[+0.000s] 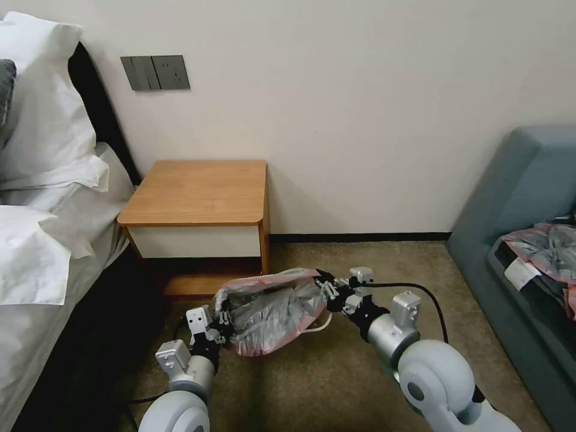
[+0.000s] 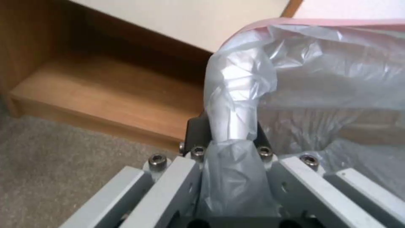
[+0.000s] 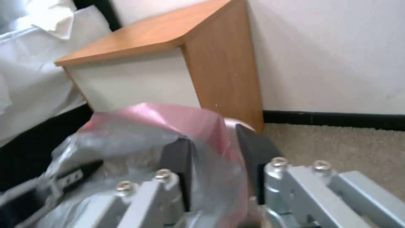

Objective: Pick up the garbage bag from the table and place it over the trash can.

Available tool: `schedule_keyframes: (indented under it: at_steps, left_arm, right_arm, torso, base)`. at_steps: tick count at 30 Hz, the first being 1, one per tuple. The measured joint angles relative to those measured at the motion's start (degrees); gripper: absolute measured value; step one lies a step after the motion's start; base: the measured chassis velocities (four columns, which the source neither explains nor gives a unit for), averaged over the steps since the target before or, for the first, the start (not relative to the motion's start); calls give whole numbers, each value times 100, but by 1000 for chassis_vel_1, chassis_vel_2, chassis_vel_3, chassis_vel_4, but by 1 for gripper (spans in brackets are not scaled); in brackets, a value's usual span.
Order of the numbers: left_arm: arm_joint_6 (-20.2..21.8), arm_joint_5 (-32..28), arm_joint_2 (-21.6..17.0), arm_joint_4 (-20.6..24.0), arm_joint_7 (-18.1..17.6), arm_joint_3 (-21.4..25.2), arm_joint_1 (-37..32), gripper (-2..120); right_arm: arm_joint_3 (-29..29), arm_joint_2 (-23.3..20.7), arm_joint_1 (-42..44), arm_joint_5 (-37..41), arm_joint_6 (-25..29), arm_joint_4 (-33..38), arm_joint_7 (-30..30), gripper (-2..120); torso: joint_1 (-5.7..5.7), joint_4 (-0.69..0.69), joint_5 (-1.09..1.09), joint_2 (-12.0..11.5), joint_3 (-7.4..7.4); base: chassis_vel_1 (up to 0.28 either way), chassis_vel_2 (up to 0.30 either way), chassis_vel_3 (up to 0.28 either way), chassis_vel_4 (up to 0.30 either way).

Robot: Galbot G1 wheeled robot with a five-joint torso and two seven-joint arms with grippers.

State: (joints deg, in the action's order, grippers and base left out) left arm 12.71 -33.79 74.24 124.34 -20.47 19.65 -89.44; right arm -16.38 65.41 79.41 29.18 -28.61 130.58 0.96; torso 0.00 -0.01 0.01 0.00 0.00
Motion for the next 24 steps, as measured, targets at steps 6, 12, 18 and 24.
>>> schedule_keyframes:
  at_steps: [6,12,18,24]
  left_arm:
    - [6,-75,23,-5,-22,135,45,3]
    - [16,-133,23,31,-23,213,25,3]
    - [22,-152,34,82,-23,215,-1,3]
    - [-23,-65,51,82,20,200,-3,3]
  right_arm:
    - [-163,-66,278,2,12,260,111,48]
    - [-254,-64,421,-11,35,326,218,68]
    - [-107,-28,409,-214,60,274,300,96]
    - [218,-5,282,-447,118,238,286,100]
  torso:
    - [0,1,-1,0,0]
    - [0,1,0,0,0]
    - [0,1,-1,0,0]
    - [0,1,-1,0,0]
  base:
    - [0,0,0,0]
    - [0,0,0,0]
    - [0,0,0,0]
    - [0,0,0,0]
